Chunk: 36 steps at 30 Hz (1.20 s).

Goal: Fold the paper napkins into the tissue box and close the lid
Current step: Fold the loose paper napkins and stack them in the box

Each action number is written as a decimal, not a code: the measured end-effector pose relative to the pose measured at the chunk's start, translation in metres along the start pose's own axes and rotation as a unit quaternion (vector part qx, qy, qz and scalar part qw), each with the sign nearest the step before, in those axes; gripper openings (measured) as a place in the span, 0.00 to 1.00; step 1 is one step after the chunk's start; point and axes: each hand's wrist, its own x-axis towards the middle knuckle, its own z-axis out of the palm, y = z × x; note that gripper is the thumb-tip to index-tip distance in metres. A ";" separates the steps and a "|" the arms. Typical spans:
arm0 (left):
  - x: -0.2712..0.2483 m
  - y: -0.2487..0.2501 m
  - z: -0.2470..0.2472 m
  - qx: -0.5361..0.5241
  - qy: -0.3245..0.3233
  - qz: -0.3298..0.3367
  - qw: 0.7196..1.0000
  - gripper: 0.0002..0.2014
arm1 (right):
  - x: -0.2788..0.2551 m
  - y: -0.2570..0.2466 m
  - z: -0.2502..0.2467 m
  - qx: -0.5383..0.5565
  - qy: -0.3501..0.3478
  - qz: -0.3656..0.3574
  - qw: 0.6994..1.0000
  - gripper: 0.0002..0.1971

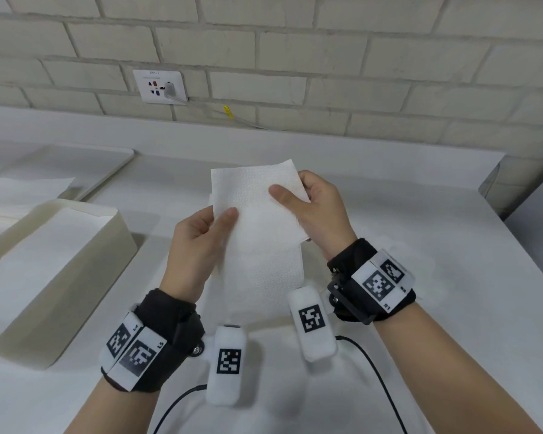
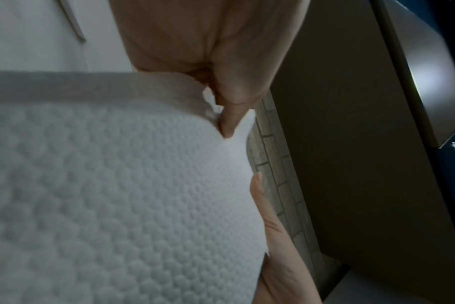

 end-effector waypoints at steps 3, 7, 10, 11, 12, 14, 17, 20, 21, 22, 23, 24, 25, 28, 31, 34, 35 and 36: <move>0.001 -0.002 0.000 0.001 0.017 0.002 1.000 0.12 | 0.000 -0.002 -0.003 0.015 0.014 0.009 1.000 0.04; 0.006 -0.005 -0.012 0.008 0.069 0.009 0.998 0.12 | 0.003 -0.001 -0.014 0.016 0.062 0.009 0.998 0.08; 0.017 -0.015 -0.032 0.042 0.135 0.021 0.990 0.13 | 0.005 -0.004 -0.025 0.011 0.096 -0.010 0.995 0.09; 0.019 -0.017 -0.038 0.058 0.156 0.026 0.986 0.19 | 0.005 -0.006 -0.028 0.018 0.099 -0.014 0.995 0.09; 0.019 -0.017 -0.042 0.086 0.170 0.032 0.981 0.26 | 0.005 -0.008 -0.030 0.031 0.097 -0.018 0.995 0.10; 0.016 -0.013 -0.041 0.136 0.178 0.054 0.973 0.31 | 0.002 -0.013 -0.028 0.068 0.078 -0.019 0.994 0.10; 0.010 -0.003 -0.025 0.129 0.147 0.087 0.977 0.27 | -0.001 -0.020 -0.018 0.106 0.056 -0.012 0.993 0.08; 0.005 0.003 -0.009 0.086 0.070 0.049 0.993 0.21 | -0.003 -0.023 -0.005 0.082 0.059 0.003 0.995 0.08; 0.002 0.005 -0.004 0.047 0.036 0.022 0.998 0.19 | -0.004 -0.022 0.000 0.064 0.060 0.003 0.996 0.11; -0.002 0.008 0.001 0.009 0.004 0.003 1.000 0.17 | -0.004 -0.021 0.003 0.046 0.061 -0.004 0.997 0.13; -0.004 0.011 0.004 -0.021 -0.023 -0.011 0.999 0.16 | -0.005 -0.018 0.006 0.023 0.062 -0.018 0.998 0.15; -0.006 0.013 0.006 -0.043 -0.040 -0.023 0.998 0.17 | -0.006 -0.016 0.008 -0.005 0.059 -0.033 0.998 0.18; -0.008 0.015 0.008 -0.056 -0.046 -0.032 0.997 0.19 | -0.008 -0.013 0.010 -0.034 0.054 -0.047 0.997 0.22; -0.010 0.017 0.009 -0.061 -0.052 -0.043 0.996 0.22 | -0.012 -0.008 0.013 -0.115 0.031 -0.082 0.989 0.28; -0.011 0.017 0.006 -0.040 -0.057 -0.051 0.996 0.20 | -0.016 -0.003 0.018 -0.240 0.016 -0.171 0.956 0.16; -0.013 0.016 0.005 -0.051 -0.055 -0.041 0.996 0.16 | -0.018 0.002 0.018 -0.330 0.018 -0.275 0.903 0.10; -0.013 0.016 0.004 -0.056 -0.050 -0.036 0.996 0.15 | -0.019 0.002 0.018 -0.336 0.012 -0.298 0.894 0.10; -0.013 0.015 0.004 -0.061 -0.048 -0.033 0.996 0.17 | -0.020 0.001 0.018 -0.333 0.000 -0.308 0.891 0.12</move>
